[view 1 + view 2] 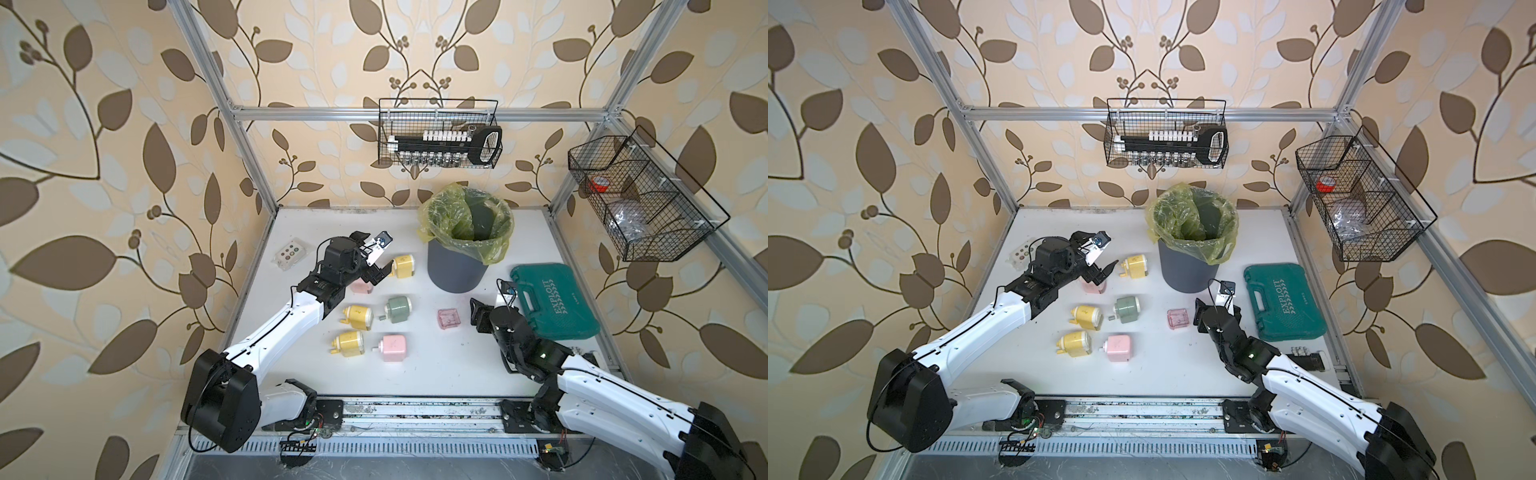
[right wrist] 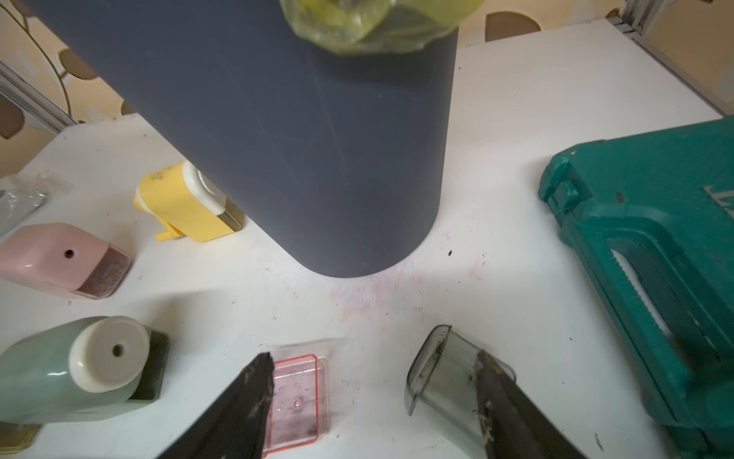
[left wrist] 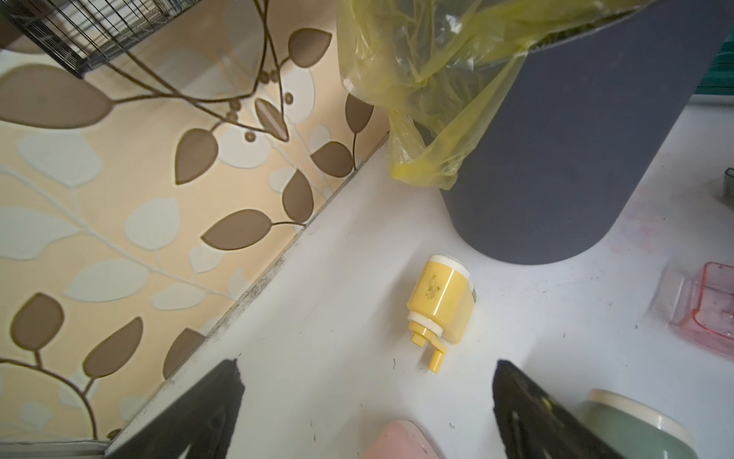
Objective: Take out the pencil sharpener tray and clean the shavings
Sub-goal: Place the container at the center of the board, then pick up the pencil sharpener from the center of the board.
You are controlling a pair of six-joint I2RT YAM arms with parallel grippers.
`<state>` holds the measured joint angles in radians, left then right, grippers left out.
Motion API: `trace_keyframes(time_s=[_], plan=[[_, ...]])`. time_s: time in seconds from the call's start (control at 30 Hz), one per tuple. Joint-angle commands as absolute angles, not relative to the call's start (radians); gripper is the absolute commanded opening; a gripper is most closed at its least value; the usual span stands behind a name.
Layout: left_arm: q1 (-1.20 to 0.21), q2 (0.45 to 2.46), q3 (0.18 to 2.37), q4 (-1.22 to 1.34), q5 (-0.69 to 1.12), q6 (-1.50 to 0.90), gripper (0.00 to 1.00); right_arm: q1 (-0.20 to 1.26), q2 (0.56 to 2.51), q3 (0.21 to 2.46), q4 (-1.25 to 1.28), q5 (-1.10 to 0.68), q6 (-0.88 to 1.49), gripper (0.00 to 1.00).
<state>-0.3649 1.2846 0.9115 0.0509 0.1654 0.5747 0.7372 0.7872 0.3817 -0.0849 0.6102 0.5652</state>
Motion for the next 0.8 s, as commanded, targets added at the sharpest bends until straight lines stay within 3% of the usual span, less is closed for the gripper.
trace_keyframes(time_s=[0.0, 0.2, 0.57, 0.77], plan=[[-0.311, 1.372, 1.033, -0.061, 0.338, 0.552, 0.99, 0.733, 0.718, 0.420, -0.155, 0.567, 0.488, 0.76], [-0.287, 1.554, 1.217, -0.246, 0.457, 0.656, 0.99, 0.732, 0.660, 0.487, -0.257, 0.519, 0.412, 0.76], [-0.288, 1.835, 1.590, -0.668, 0.572, 0.910, 0.90, 0.730, 0.657, 0.480, -0.312, 0.479, 0.386, 0.76], [-0.310, 1.944, 1.687, -0.789, 0.557, 1.012, 0.87, 0.729, 0.622, 0.484, -0.337, 0.475, 0.340, 0.78]])
